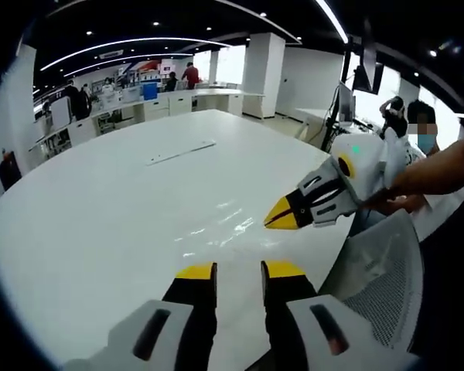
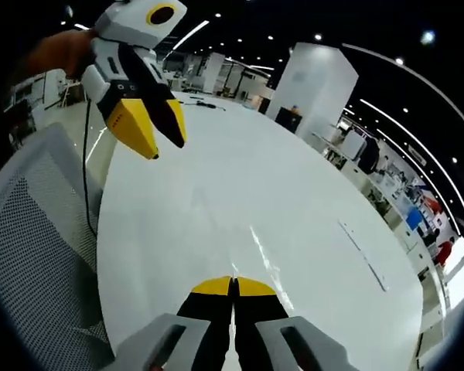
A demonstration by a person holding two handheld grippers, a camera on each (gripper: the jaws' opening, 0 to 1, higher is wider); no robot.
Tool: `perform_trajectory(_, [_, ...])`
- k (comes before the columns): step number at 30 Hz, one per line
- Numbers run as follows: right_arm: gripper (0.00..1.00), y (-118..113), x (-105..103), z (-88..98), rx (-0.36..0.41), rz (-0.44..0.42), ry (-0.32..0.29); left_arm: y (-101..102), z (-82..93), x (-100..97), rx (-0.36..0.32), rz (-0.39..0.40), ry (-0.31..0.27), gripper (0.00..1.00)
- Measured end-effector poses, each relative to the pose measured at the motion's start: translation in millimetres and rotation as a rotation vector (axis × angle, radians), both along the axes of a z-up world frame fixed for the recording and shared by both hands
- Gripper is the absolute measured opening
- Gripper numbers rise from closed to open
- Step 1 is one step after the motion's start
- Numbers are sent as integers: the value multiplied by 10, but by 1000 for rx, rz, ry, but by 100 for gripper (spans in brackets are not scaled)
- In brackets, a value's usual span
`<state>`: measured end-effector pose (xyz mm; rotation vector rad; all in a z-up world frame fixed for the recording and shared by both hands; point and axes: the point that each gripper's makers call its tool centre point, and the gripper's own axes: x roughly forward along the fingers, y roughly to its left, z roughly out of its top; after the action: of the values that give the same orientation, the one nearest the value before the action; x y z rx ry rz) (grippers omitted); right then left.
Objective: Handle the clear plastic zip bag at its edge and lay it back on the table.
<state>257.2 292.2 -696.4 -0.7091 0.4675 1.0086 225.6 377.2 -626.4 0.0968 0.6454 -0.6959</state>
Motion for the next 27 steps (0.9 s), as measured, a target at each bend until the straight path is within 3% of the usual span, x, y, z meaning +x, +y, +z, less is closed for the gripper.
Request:
perform_trajectory(6, [0, 15, 46, -96, -19, 14, -9, 4, -6, -9, 0, -9, -1, 22])
perform_trajectory(11, [0, 25, 97, -172, 4, -46, 55, 21, -22, -24, 9, -10, 1, 22])
perform_trajectory(15, [0, 71, 91, -191, 8, -50, 62, 38, -42, -38, 17, -11, 6, 21])
perform_trajectory(21, [0, 120, 46, -421, -40, -8, 81, 55, -89, -53, 21, -14, 15, 21])
perform_trajectory(27, [0, 124, 38, -521, -87, 48, 41, 100, -131, -79, 30, -13, 24, 22])
